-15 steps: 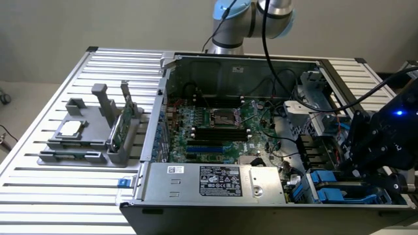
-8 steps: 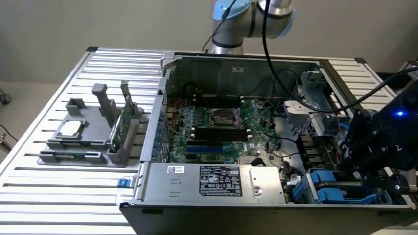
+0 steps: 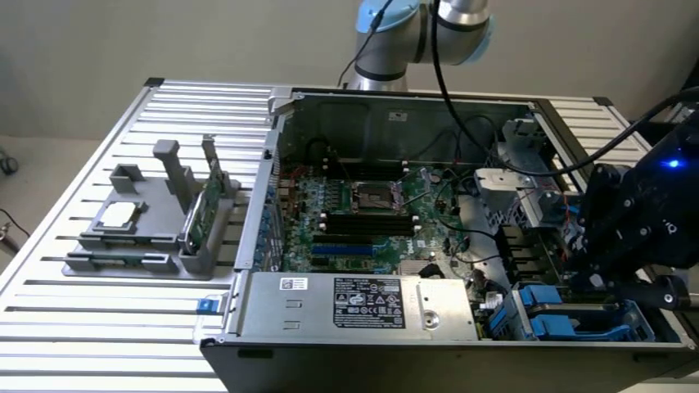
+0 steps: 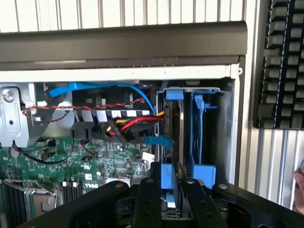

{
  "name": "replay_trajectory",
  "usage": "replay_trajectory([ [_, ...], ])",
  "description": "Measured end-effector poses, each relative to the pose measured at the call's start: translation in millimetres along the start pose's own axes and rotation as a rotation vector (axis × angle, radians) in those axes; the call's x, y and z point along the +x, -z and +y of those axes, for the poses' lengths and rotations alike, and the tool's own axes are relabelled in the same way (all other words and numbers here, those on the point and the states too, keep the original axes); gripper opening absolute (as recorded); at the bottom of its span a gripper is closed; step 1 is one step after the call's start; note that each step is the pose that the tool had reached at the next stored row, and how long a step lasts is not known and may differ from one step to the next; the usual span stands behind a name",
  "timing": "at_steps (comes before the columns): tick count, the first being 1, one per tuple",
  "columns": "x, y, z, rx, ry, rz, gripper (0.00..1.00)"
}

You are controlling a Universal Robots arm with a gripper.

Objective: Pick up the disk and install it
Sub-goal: 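Insert the second disk wire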

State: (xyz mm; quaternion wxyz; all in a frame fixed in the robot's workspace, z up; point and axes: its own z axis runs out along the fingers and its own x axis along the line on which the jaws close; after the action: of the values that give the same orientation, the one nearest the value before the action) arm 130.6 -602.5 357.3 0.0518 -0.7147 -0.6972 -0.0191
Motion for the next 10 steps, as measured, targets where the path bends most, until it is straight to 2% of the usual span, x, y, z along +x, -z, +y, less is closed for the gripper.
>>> replay_trajectory([
  [4, 2.6, 1.2, -15.3, 0.0000, 0.000, -0.0001, 0.25],
  [8, 4.2, 1.5, -16.7, -0.0012, 0.000, -0.0002, 0.11],
  [10, 4.2, 1.5, -16.7, -0.0012, 0.000, -0.0001, 0.11],
])
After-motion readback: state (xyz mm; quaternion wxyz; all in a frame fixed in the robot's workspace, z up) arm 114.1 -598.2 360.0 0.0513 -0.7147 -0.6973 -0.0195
